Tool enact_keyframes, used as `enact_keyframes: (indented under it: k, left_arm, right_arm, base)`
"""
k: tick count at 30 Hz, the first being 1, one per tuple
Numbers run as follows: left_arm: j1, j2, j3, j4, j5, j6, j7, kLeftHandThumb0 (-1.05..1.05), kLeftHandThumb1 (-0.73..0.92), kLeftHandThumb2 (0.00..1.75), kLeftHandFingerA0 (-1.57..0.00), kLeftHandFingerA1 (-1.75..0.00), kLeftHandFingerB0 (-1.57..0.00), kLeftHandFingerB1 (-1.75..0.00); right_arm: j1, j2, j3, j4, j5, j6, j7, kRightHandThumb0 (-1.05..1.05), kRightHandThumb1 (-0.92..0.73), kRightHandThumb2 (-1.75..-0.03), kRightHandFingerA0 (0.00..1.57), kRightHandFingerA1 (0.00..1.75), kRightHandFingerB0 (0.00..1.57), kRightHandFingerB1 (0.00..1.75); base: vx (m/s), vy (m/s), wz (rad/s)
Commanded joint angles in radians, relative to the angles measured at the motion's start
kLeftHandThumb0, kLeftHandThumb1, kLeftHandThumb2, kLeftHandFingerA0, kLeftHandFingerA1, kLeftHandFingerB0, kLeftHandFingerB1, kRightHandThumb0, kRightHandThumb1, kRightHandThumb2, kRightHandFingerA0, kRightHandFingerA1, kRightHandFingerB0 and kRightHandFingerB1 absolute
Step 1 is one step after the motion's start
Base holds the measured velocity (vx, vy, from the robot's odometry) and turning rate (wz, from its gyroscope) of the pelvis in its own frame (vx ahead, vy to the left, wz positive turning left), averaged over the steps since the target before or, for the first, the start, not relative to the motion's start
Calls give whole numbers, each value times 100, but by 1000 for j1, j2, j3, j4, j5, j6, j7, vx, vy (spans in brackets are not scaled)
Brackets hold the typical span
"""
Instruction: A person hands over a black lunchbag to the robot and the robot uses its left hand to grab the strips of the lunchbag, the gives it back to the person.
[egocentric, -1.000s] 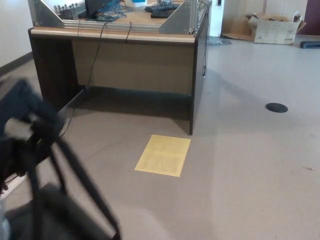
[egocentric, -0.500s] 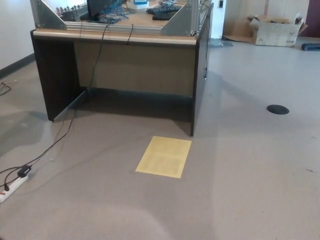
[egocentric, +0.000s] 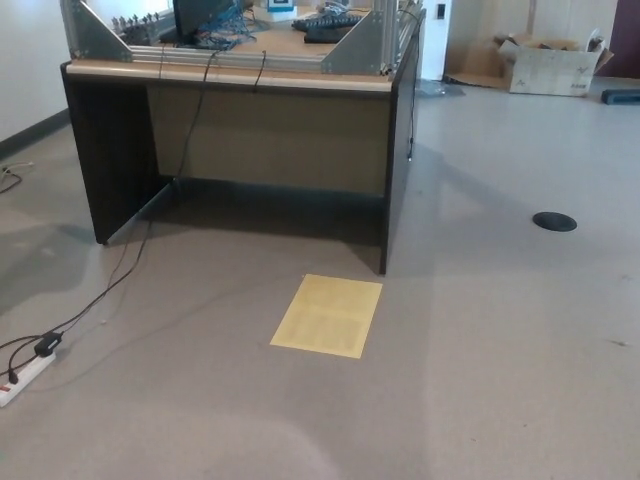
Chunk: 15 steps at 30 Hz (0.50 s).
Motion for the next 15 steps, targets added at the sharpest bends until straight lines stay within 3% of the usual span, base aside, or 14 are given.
enact_keyframes:
  k: [1,2,3,4,7,8,9,11,12,14,15]
  left_arm:
    - [-49,102,-86,241,79,-37,201,-4,60,51,-71,-174,-62,-163]
    - [-61,102,-93,260,66,-21,194,-3,59,51,-73,-174,-63,-165]
    - [-74,112,-109,276,68,-22,210,-1,58,51,-72,-175,-63,-166]
    - [-84,120,-119,289,66,-34,218,-4,59,51,-71,-175,-61,-168]
    - [-108,137,-156,315,68,-38,251,-4,60,52,-71,-174,-62,-165]
    - [-116,142,-170,326,67,-37,264,-4,60,50,-74,-174,-59,-161]
    - [-123,145,-181,333,64,-39,269,-5,60,51,-70,-175,-61,-167]
    - [-130,149,-197,341,61,-42,280,-5,60,51,-69,-175,-60,-168]
    - [-137,152,-209,343,59,-50,287,-5,60,51,-70,-175,-61,-166]
    - [-155,165,-227,317,79,-58,331,-7,60,51,-71,-175,-60,-167]
    - [-167,173,-234,293,89,-63,353,-7,60,56,-72,-175,-57,-172]
  right_arm:
    - [17,1,-4,3,3,12,-16,-49,-51,-91,46,60,42,56]
    - [14,1,-5,3,4,17,-14,-47,-67,-60,50,45,50,43]
    - [13,1,-8,5,7,12,-17,-47,-67,-60,50,45,50,44]
    - [14,1,-11,6,10,10,-19,-49,-51,-91,45,59,42,56]
    - [16,1,-18,7,15,6,-21,-49,-51,-91,45,59,43,56]
    - [15,1,-22,6,18,7,-17,-49,-67,-60,50,45,52,44]
    - [13,2,-26,7,23,6,-15,-49,-51,-91,45,59,44,57]
    - [13,2,-28,9,22,0,-20,-56,-54,-91,47,59,44,55]
    - [12,1,-29,10,20,-4,-23,-47,-66,-59,53,47,55,45]
    - [13,1,-32,12,19,-11,-24,-47,-65,-59,53,46,55,45]
    - [12,0,-31,13,16,-13,-25,-53,-53,-91,48,59,43,56]
  base:
    - [0,0,0]
    - [0,0,0]
    - [0,0,0]
    - [0,0,0]
    - [0,0,0]
    - [0,0,0]
    - [0,0,0]
    - [0,0,0]
    - [0,0,0]
    - [0,0,0]
    - [0,0,0]
